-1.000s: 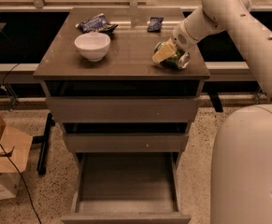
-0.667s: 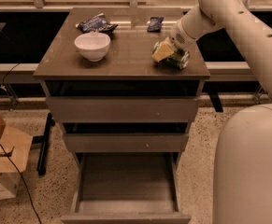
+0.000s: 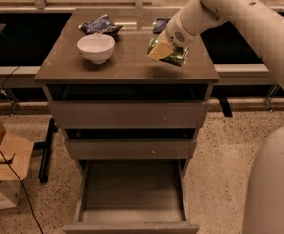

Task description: Place green can into bottom drawer

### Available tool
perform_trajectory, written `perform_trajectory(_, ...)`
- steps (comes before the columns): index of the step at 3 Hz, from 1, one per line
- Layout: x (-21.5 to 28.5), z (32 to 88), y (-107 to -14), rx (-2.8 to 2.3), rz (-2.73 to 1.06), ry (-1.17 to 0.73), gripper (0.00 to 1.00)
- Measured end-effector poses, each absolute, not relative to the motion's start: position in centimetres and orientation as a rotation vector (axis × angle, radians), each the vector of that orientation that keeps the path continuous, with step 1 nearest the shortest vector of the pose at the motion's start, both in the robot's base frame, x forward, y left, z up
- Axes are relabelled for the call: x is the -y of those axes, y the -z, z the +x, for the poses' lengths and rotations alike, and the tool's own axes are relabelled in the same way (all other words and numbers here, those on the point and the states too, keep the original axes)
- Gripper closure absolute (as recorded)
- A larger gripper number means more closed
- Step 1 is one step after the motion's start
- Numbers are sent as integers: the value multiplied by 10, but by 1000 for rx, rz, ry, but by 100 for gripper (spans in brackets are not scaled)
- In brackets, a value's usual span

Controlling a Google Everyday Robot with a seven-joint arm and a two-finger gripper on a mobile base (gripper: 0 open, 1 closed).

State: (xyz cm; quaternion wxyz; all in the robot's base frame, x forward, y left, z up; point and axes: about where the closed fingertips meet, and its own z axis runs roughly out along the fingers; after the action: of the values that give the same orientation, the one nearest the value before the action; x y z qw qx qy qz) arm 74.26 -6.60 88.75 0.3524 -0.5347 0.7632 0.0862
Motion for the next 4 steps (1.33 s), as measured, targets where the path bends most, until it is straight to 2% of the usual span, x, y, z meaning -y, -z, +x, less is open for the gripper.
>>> perform_trajectory(2, 17, 651, -876, -1809, -1675, -201, 100)
perform_trajectory(4, 42, 566, -826, -1916, -1745, -247, 100)
